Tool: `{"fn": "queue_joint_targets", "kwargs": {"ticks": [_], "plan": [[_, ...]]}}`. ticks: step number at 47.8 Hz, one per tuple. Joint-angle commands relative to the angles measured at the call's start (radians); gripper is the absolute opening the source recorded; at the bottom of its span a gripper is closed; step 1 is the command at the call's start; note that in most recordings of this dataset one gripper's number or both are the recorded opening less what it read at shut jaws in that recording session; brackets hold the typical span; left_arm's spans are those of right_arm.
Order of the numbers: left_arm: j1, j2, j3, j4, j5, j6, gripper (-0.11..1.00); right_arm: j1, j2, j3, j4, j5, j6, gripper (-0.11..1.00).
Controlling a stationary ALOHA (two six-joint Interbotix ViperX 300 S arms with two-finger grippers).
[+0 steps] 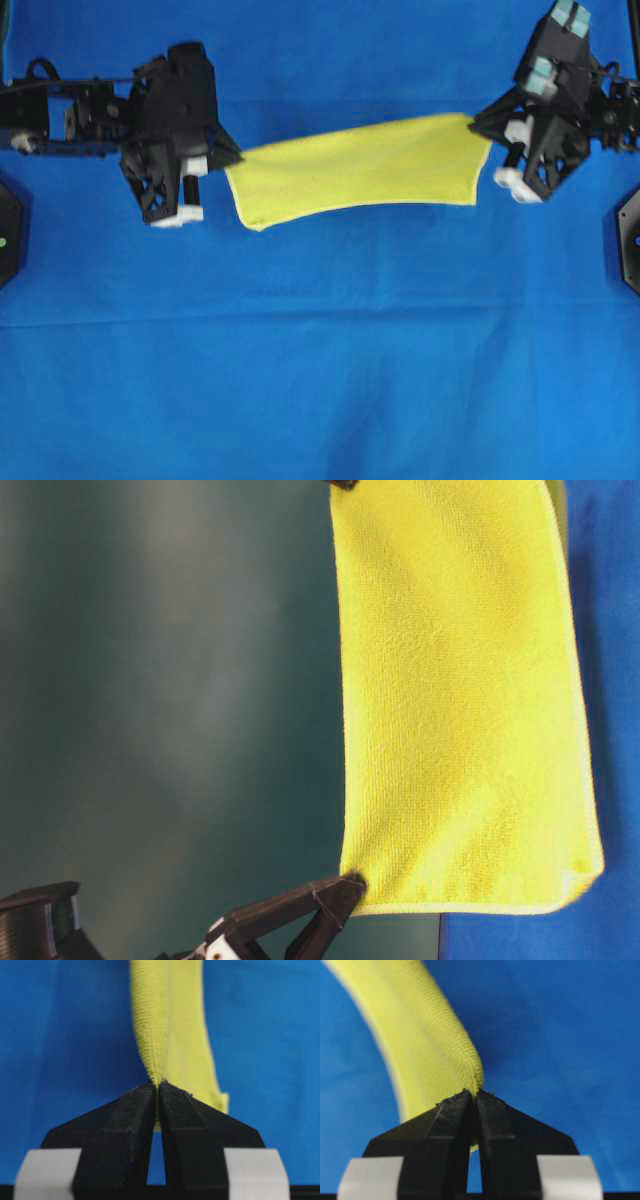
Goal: Fold the yellow towel.
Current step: 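Swing the strip vertical, left gripper moving toward the table center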
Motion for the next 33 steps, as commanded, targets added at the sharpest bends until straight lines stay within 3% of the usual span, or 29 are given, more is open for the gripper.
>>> {"fn": "queue_joint_targets", "kwargs": {"ticks": [1,8,18,27,33], "plan": [[-0.052,-0.011,-0.018,-0.002,-0.037,0.000,0.02,-0.046,0.025,-0.041,-0.025,-0.018,0.002,0.02],[-0.146,0.008,-0.023,-0.002,-0.149,0.000,0.02,-0.140,0.083,-0.081,-0.075,-0.101,0.002,0.02],[-0.225,0.083,-0.037,-0.002,-0.330,0.002,0.02,-0.230,0.196,-0.173,-0.092,-0.225,-0.015,0.02],[-0.267,0.190,-0.100,-0.002,-0.462,0.025,0.02,-0.241,0.302,-0.278,-0.129,-0.261,-0.017,0.02],[-0.282,0.264,-0.169,-0.002,-0.479,0.032,0.02,-0.241,0.356,-0.331,-0.133,-0.273,-0.017,0.02]]}}
